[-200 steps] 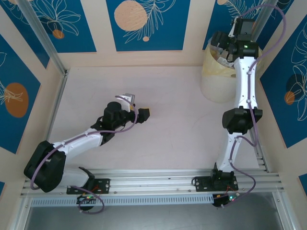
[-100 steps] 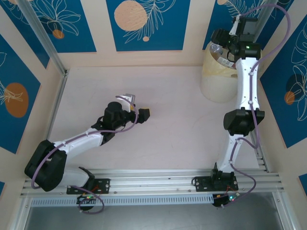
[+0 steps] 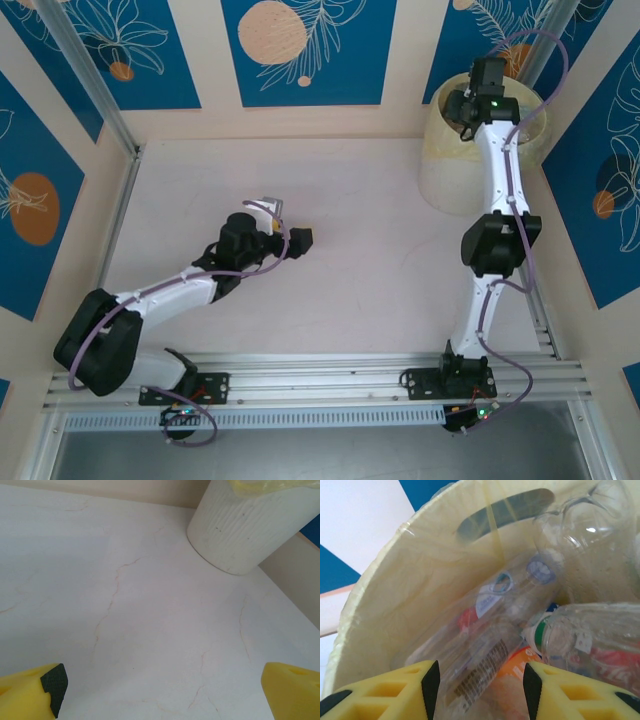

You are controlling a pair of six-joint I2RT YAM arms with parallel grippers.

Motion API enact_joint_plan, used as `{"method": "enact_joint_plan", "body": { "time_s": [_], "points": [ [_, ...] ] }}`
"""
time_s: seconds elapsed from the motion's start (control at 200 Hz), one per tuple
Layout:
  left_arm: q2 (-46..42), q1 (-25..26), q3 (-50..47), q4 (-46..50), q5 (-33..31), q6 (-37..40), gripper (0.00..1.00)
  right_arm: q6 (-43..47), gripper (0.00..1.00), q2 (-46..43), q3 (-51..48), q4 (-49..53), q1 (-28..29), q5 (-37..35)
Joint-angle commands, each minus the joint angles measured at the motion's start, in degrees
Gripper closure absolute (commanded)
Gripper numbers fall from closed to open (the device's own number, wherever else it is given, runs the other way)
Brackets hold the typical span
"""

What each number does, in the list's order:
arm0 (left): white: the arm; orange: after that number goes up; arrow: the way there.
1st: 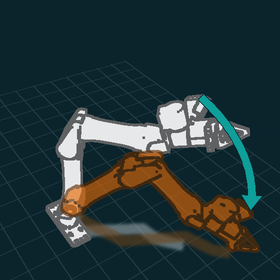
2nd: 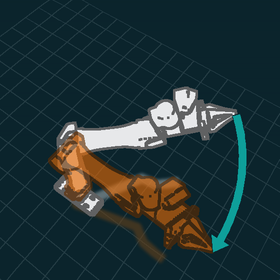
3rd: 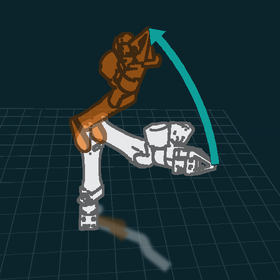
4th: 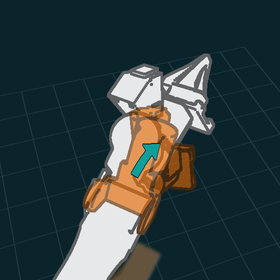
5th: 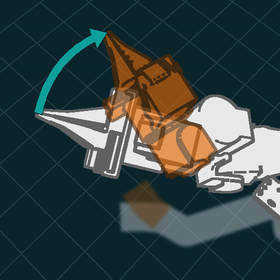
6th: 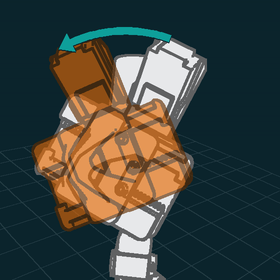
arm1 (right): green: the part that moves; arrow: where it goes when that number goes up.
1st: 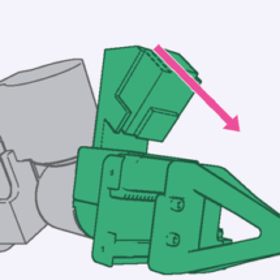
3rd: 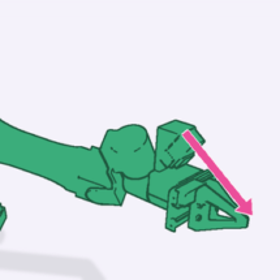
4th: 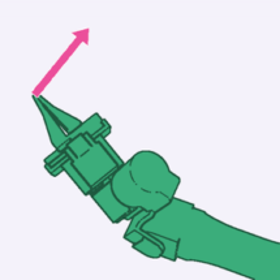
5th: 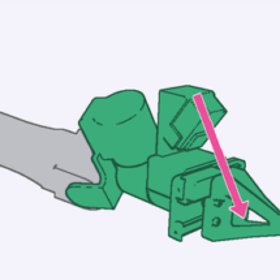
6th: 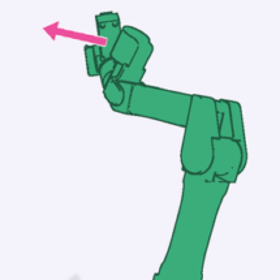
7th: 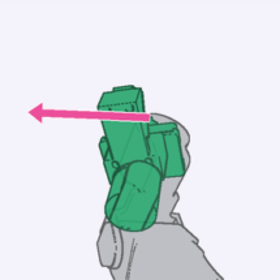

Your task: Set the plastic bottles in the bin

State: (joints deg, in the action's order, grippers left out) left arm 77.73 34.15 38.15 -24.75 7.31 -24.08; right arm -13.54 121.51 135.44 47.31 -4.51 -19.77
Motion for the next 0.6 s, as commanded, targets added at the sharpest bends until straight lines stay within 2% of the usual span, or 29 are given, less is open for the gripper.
{"method": "enact_joint_plan", "body": {
  "time_s": [0.0, 0.17, 0.295, 0.445, 0.595],
  "points": [
    [0.24, 0.04, 0.83, -0.30, -1.34, -0.90, 0.00, 1.58, 0.48, -4.46, -2.01, 3.97, -1.29, 3.13],
    [-3.67, -0.39, -0.74, 1.11, -6.59, -0.75, 0.00, 0.30, 0.44, -10.64, -2.47, 1.78, -0.83, 9.82],
    [-9.56, -1.24, -2.70, 4.67, -15.41, -0.13, 0.00, -0.97, 0.41, -18.15, -8.10, -3.32, -0.72, 13.34],
    [-16.88, -3.35, -4.72, 11.30, -28.83, -1.07, 0.00, -2.77, 0.35, -30.52, -23.58, -13.69, -0.68, 15.36],
    [-22.43, -7.92, -6.16, 16.33, -36.79, -0.95, 0.00, -6.76, 0.19, -44.12, -42.61, -25.07, -1.00, 15.54]
  ]
}}
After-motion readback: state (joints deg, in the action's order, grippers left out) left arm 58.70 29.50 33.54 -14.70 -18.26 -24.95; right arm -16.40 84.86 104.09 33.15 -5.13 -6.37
